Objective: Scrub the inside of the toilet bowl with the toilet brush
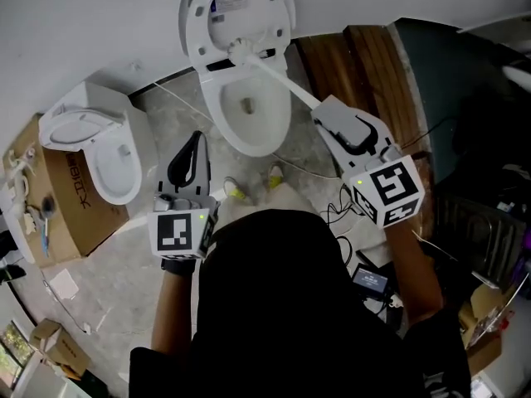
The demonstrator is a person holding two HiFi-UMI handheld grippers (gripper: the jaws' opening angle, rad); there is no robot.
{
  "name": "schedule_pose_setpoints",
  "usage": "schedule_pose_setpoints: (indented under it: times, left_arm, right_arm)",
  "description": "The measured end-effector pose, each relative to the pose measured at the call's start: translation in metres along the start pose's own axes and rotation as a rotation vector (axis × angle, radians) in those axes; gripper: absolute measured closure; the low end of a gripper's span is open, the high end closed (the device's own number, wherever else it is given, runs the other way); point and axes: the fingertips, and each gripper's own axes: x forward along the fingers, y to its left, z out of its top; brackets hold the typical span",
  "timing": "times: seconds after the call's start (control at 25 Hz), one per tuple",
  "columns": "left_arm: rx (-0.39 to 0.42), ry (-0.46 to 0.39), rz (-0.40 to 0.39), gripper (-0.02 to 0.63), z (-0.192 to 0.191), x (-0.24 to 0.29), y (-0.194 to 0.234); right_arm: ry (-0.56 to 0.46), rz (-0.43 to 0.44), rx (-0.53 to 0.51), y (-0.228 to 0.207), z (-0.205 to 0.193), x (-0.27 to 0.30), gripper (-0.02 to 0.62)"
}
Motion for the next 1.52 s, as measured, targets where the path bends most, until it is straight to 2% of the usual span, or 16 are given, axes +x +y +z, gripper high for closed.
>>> schedule_pose_setpoints:
  times: [0.24,0.4,0.6,1.2,1.52]
  left_arm:
    - [0.001,0.019,0.012,0.588,0.002,-0.002,0.005]
    - [0.041,0.022,0.009,0.588,-0.003,-0.001,0.014]
    - [0.026,0.033,0.012,0.588,-0.007,0.0,0.014]
    - [0.018,0.019,0.035,0.588,-0.001,0.01,0.022]
    - [0.005,0.049,0.022,0.588,-0.01,0.006,0.015]
  right_arm:
    - [0.001,-0.001,0.069,0.0,-0.007,0.008,0.439]
    - [0.003,-0.008,0.083,-0.001,-0.009,0.009,0.439]
    - [0.012,-0.027,0.112,0.0,-0.016,0.002,0.439]
    - [0.009,-0.027,0.132,0.005,-0.017,0.008,0.439]
    - [0.041,-0.056,0.15,0.004,-0.031,-0.004,0.439]
